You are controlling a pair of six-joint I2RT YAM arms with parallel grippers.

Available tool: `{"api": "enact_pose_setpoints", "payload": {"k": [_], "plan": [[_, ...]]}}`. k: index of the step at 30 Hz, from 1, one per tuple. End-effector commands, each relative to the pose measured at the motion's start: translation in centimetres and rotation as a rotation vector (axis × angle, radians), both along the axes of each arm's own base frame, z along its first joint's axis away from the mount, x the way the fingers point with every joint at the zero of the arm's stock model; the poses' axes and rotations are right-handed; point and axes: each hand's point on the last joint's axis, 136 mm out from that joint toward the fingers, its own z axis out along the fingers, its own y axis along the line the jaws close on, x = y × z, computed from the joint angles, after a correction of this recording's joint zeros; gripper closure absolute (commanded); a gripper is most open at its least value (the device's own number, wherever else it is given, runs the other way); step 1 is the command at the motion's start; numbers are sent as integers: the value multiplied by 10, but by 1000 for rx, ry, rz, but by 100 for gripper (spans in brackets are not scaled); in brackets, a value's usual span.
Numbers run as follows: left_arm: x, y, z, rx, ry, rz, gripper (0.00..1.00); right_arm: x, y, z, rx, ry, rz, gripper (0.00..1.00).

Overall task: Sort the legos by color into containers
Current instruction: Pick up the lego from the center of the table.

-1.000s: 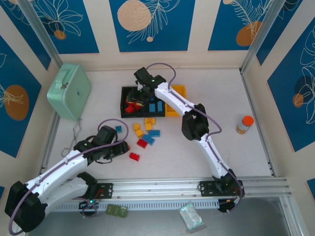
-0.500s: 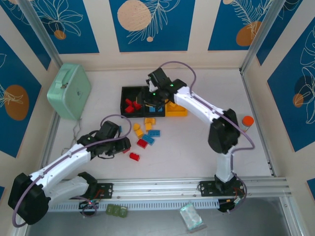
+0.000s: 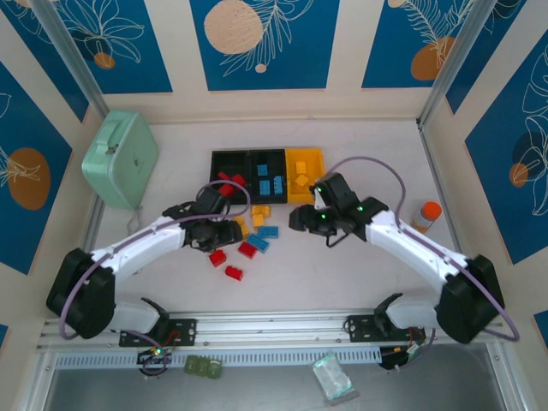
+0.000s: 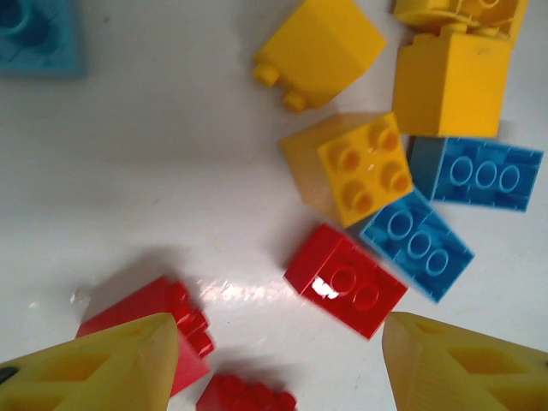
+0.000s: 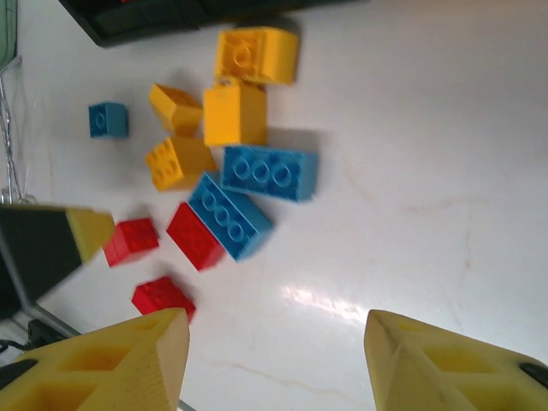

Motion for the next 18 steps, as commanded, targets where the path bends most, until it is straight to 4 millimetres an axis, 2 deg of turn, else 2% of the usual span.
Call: {"api": "enact_pose_setpoints", "payload": {"k": [1,5,13,16,18], "plan": [[15,-14,2,6,-9,-38,35,-15,-16,-6,22,-5,-53,43],[31,-23,-6,46,-2,-48,33,-31,-32,-22,31,26,-111,43],[50,-30,-23,105,19,-44,31,-39,-37,-35,44,57,-138,43],[50,-29,-32,126,35,-42,35,-39,-35,-36,49,65,-136,43],[49,-29,-36,132,42,-48,42,-38,-35,-37,48,68,-137,43]]}}
